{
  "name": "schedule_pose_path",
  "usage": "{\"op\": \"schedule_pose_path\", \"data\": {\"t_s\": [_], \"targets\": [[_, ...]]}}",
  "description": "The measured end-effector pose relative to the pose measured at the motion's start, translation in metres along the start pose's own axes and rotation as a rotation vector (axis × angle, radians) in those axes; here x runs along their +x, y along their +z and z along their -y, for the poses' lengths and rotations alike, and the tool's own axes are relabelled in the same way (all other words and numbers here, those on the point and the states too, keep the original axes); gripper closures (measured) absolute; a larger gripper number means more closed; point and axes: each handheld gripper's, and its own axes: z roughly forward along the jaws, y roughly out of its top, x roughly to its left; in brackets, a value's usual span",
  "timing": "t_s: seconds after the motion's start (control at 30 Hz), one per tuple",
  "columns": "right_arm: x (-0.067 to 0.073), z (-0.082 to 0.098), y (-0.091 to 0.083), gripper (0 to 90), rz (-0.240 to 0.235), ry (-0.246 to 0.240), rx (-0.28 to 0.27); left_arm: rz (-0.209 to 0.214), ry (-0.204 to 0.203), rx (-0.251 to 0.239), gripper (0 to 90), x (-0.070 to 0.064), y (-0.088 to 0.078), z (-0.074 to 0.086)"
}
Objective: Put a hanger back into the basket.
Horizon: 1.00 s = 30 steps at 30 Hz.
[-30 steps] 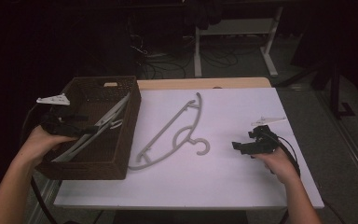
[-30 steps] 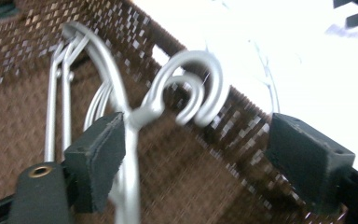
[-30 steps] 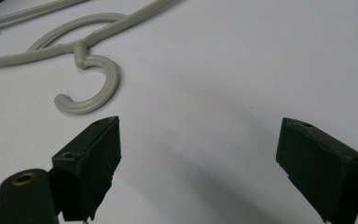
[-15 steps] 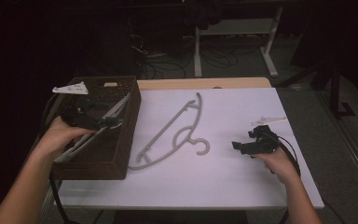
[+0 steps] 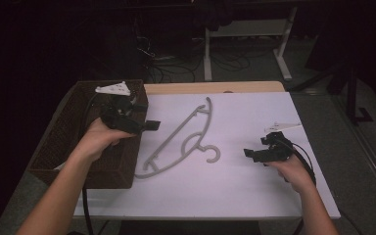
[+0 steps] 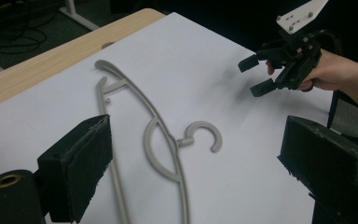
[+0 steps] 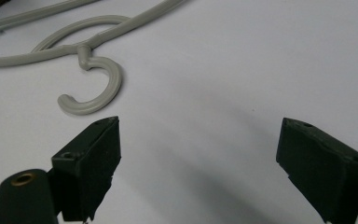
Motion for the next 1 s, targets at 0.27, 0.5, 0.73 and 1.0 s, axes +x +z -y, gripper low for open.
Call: {"op": "schedule_pose_path", "data": {"t_s": [0.27, 0.5, 0.73, 1.0], "targets": [[0.001, 0.000, 0.000, 13.2, -0.002, -0.001, -0.002, 0.009, 0.019, 0.033, 14.4, -0.018, 0.048, 0.001], [0.000, 0.000, -0.001, 13.2, -0.002, -0.005, -0.007, -0.006, 0.004, 0.080, 41.4, -0.017, 0.093, 0.017], [0.000, 0.000, -0.001, 13.2, -0.003, -0.004, -0.007, -0.048, -0.019, 0.164, 75.1, 0.002, 0.136, 0.040], [0.000, 0.000, 0.000, 13.2, -0.005, -0.006, -0.002, -0.084, -0.019, 0.245, 90.0, 0.018, 0.177, 0.055]]}}
